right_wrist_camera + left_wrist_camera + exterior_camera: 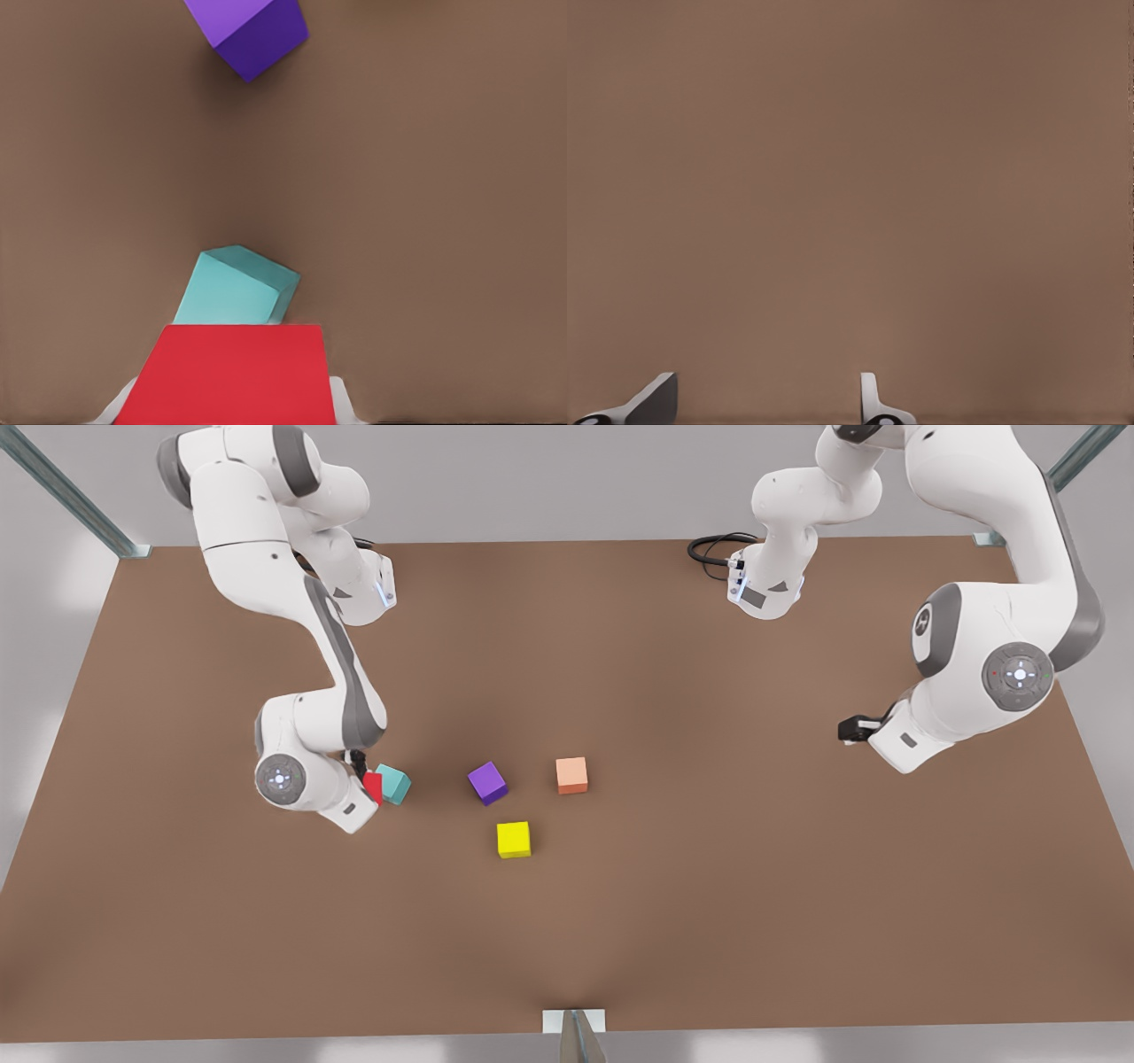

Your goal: Pick up red wooden cube and pass to hand red wooden cube and place in blue wooden cube

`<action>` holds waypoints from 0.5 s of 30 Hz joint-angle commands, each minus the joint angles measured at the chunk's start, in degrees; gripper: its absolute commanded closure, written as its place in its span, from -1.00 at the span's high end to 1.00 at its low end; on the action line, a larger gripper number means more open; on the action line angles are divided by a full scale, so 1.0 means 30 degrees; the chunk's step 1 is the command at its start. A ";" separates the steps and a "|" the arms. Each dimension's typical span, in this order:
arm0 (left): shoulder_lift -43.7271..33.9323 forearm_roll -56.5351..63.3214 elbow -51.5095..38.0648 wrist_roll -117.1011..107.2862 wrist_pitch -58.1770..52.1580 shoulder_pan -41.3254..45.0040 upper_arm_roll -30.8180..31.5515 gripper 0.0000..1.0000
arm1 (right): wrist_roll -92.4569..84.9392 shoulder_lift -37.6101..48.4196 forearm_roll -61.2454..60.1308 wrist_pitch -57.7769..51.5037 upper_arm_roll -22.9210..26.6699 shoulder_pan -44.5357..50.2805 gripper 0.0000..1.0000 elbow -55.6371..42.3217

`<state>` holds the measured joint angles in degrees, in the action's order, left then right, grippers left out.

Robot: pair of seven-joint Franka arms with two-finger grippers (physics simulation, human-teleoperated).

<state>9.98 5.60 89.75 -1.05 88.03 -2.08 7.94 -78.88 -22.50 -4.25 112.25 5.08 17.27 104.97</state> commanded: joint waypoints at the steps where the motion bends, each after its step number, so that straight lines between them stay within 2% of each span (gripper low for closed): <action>1: 0.0044 -0.0081 -0.0005 -0.0177 -0.0133 0.0019 -0.0011 1.00 | 1.6622 0.0146 0.1706 0.1401 0.0006 0.0335 0.49 0.0575; 6: 0.0190 -0.0051 -0.0035 -0.0177 -0.0103 -0.0069 -0.0011 1.00 | 1.8762 0.0380 0.2031 0.2691 -0.0141 0.0834 0.49 0.2101; 15: 0.0278 -0.0051 -0.0064 -0.0177 -0.0074 -0.0098 -0.0011 1.00 | 1.8909 0.0937 0.1738 0.4508 -0.0229 0.1157 0.49 0.4210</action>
<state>10.87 5.46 89.50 -1.34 87.83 -2.37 7.89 -47.40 -19.75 1.13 122.68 4.40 20.63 117.35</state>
